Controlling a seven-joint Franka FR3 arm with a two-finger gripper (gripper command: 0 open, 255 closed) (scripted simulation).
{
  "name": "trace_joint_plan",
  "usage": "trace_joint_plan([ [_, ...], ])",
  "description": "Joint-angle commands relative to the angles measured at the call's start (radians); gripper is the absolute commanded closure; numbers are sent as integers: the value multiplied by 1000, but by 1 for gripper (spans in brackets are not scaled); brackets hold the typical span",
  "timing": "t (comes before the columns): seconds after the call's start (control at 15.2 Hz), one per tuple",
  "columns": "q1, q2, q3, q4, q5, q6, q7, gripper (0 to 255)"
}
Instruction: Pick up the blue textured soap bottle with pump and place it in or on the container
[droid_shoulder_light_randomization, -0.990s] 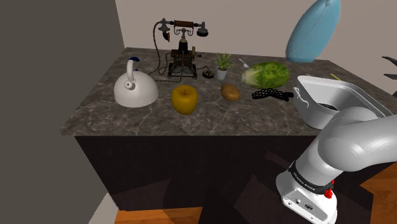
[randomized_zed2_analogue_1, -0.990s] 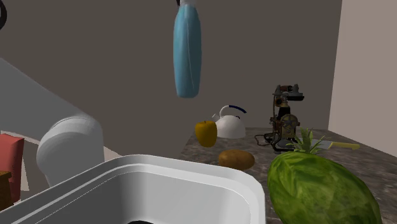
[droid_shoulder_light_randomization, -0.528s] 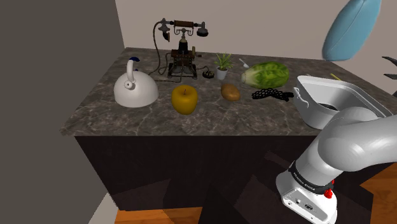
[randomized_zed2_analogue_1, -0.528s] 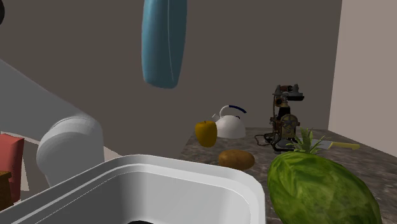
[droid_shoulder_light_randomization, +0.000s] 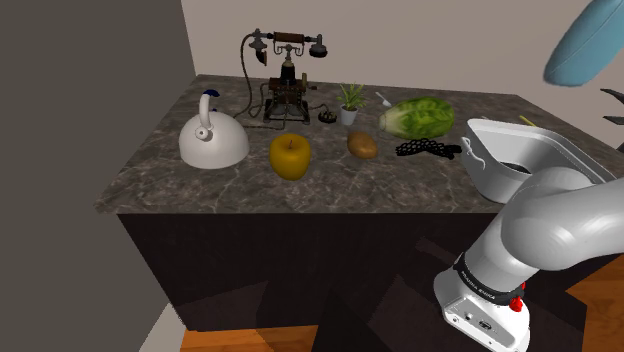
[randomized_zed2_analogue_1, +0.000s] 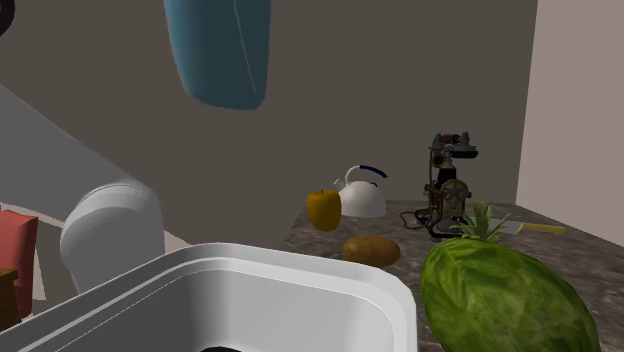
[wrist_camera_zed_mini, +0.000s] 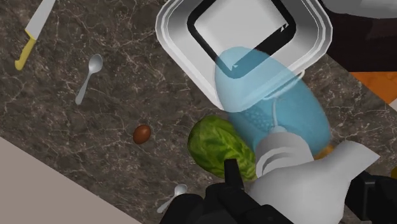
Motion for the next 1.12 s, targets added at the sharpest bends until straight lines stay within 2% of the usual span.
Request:
trace_joint_plan([
  [0.0, 18, 35, -52, 85, -23, -30, -64, 255],
  [0.07, 33, 59, -93, 147, -41, -52, -114, 255],
  [1.06, -33, -186, -51, -281, -72, 124, -31, 255],
])
